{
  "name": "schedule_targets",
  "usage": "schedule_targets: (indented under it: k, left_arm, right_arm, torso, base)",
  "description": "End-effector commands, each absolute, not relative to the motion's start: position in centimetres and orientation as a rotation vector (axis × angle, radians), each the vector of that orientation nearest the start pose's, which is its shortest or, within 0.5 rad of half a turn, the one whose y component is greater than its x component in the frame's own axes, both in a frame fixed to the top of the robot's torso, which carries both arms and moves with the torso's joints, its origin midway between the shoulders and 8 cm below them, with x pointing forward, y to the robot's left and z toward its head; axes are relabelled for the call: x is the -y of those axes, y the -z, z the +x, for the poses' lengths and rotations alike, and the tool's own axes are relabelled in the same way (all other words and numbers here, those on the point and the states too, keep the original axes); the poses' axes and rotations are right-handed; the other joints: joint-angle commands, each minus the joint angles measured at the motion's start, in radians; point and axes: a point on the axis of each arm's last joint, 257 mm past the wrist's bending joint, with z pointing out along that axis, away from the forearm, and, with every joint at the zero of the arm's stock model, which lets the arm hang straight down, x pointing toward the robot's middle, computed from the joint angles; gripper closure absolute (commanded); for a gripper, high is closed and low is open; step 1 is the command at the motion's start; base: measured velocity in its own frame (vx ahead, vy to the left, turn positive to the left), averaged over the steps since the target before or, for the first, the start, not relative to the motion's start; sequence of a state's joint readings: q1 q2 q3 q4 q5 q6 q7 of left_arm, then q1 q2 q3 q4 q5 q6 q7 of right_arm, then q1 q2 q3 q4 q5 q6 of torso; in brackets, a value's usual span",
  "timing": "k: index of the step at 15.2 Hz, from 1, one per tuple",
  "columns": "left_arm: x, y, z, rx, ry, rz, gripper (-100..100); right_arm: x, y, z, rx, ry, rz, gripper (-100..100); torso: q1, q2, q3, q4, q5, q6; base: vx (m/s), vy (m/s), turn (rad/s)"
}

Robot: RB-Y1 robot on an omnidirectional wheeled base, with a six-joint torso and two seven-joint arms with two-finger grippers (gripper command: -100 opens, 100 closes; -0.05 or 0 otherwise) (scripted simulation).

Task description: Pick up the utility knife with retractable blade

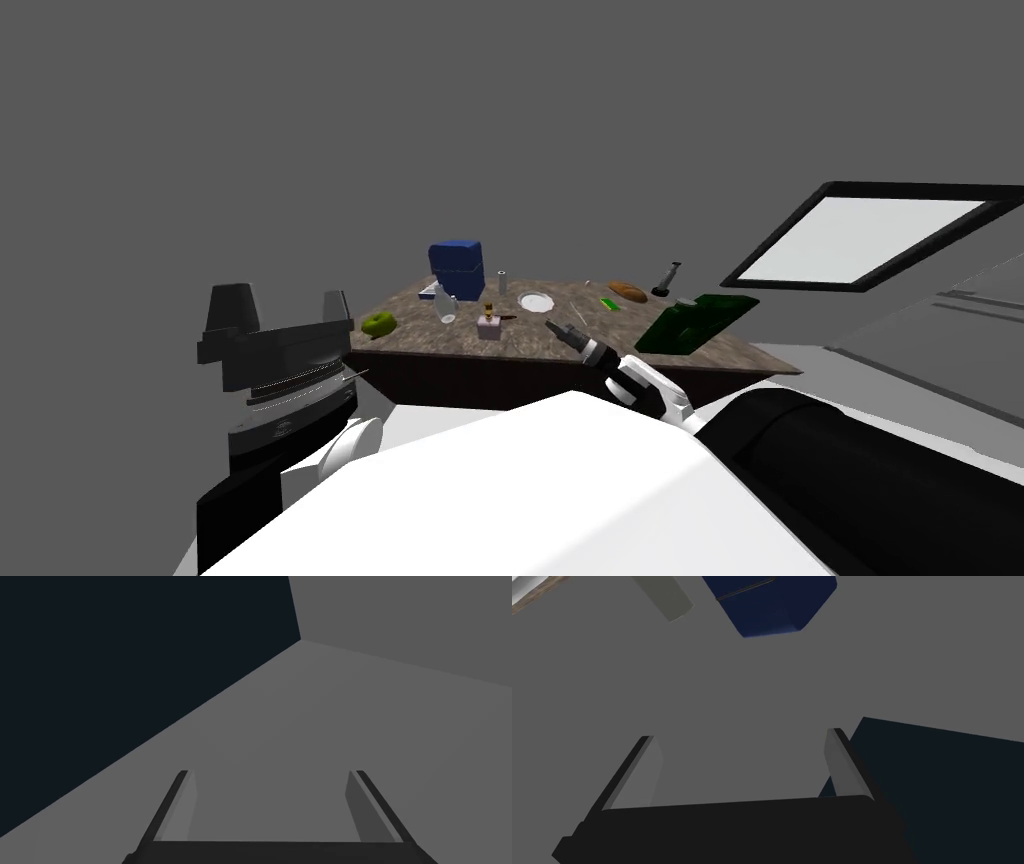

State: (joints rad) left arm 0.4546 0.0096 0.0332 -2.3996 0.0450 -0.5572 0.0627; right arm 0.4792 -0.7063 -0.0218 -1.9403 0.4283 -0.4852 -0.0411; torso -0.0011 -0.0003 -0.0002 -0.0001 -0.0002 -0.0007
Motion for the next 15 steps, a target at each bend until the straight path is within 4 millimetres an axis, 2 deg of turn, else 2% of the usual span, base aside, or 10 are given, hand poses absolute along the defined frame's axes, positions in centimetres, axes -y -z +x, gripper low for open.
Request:
schedule_targets:
  k: [1,2,4,5,7,10,11,12,14,15]
  left_arm:
    - [-27.9,-9.9,30.4,-0.427,1.420,-0.511,0]
    - [-28.0,-9.9,30.4,-0.427,1.420,-0.512,0]
    - [-28.0,-9.9,30.4,-0.427,1.420,-0.512,0]
    - [-28.0,-9.9,30.4,-0.428,1.420,-0.512,0]
    - [-28.0,-9.9,30.4,-0.427,1.420,-0.512,0]
    - [-28.0,-9.9,30.4,-0.427,1.420,-0.512,0]
    - [-27.9,-9.9,30.4,-0.427,1.421,-0.512,0]
    - [-28.0,-9.9,30.4,-0.427,1.420,-0.512,0]
    - [-28.0,-9.9,30.4,-0.427,1.420,-0.512,0]
    - [-28.0,-9.9,30.4,-0.428,1.420,-0.512,0]
  right_arm:
    - [28.8,17.2,38.5,-1.606,-0.769,-0.017,-100]
    - [29.9,19.0,38.4,-1.659,-0.725,-0.041,-100]
    - [30.1,18.9,38.4,-1.673,-0.714,-0.068,-100]
    - [31.5,20.6,38.2,-1.731,-0.661,-0.104,-100]
    - [31.6,20.5,38.2,-1.739,-0.654,-0.119,-100]
    - [34.8,23.7,37.5,-1.854,-0.539,-0.196,-100]
    - [35.1,23.6,37.5,-1.865,-0.527,-0.221,-100]
    - [36.8,25.1,37.0,-1.916,-0.472,-0.249,-100]
    - [37.2,24.9,37.1,-1.927,-0.457,-0.278,-100]
    - [39.1,26.2,36.5,-1.979,-0.397,-0.313,-100]
  torso:
    - [0.000,0.000,0.000,0.000,0.000,0.000]
    - [0.000,0.000,0.000,0.000,0.000,0.000]
    - [0.000,0.000,0.000,0.000,0.000,0.000]
    - [0.000,0.000,0.000,0.000,0.000,0.001]
    - [0.001,0.000,0.000,0.000,0.000,0.000]
    - [0.001,-0.001,-0.001,0.000,0.000,0.000]
    - [0.002,-0.001,-0.001,0.000,0.000,0.000]
    - [0.002,-0.001,-0.001,0.000,0.001,0.000]
    - [0.002,-0.001,-0.001,0.000,0.001,0.000]
    - [0.002,-0.001,-0.001,0.000,0.001,0.001]
  base:
    - [-0.013,-0.002,0.216]
    - [-0.015,0.002,0.289]
    - [-0.011,-0.001,0.134]
    - [-0.010,0.010,0.191]
    - [-0.007,0.007,0.136]
    - [-0.003,0.018,0.266]
    - [-0.002,0.022,0.256]
    - [-0.003,0.028,0.285]
    - [0.002,0.024,0.152]
    - [0.003,0.032,0.247]
